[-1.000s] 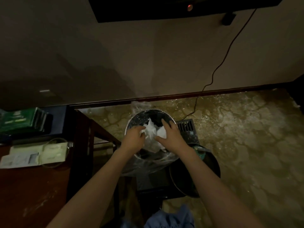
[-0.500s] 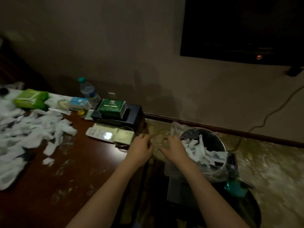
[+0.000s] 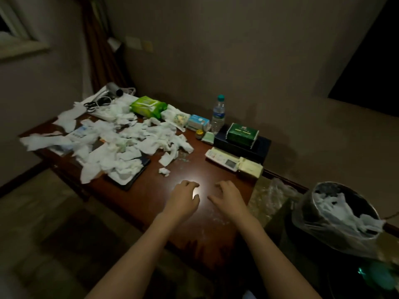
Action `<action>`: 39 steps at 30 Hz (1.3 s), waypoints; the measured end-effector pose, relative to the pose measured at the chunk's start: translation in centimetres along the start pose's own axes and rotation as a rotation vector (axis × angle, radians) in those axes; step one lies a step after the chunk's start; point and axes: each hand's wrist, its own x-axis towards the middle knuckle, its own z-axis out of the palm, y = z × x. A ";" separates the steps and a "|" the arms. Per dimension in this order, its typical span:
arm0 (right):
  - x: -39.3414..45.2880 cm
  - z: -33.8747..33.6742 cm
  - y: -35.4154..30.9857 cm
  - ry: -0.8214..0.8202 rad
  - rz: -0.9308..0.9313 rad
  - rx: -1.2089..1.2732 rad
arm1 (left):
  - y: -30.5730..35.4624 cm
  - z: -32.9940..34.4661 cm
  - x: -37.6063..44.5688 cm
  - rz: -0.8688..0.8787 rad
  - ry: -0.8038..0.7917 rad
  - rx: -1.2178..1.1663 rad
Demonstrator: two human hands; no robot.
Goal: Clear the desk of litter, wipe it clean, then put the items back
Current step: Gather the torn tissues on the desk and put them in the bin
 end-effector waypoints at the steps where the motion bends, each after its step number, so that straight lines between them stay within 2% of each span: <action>1: -0.2 0.9 -1.3 -0.008 -0.010 -0.005 | -1.4 -1.0 -0.6 -0.012 0.005 0.006; 6: 0.2 4.1 -6.4 -0.012 -0.072 -0.042 | -6.4 -5.3 -2.3 -0.055 0.041 0.022; 13: 3.9 7.9 -9.8 -0.087 -0.094 -0.081 | -12.0 -7.0 -1.9 -0.173 0.012 0.005; 20: 12.0 13.7 -13.7 -0.151 -0.155 -0.030 | -19.5 -9.3 4.1 -0.288 -0.009 0.065; 23: 15.7 15.0 -15.1 -0.171 -0.140 -0.005 | -21.9 -10.8 7.0 -0.357 -0.036 0.097; 28: 20.1 15.6 -16.3 -0.215 -0.136 -0.031 | -25.1 -11.4 10.4 -0.475 0.005 0.114; 39: 24.2 18.8 -17.0 -0.221 0.012 -0.073 | -29.1 -8.8 15.2 -0.622 -0.111 0.148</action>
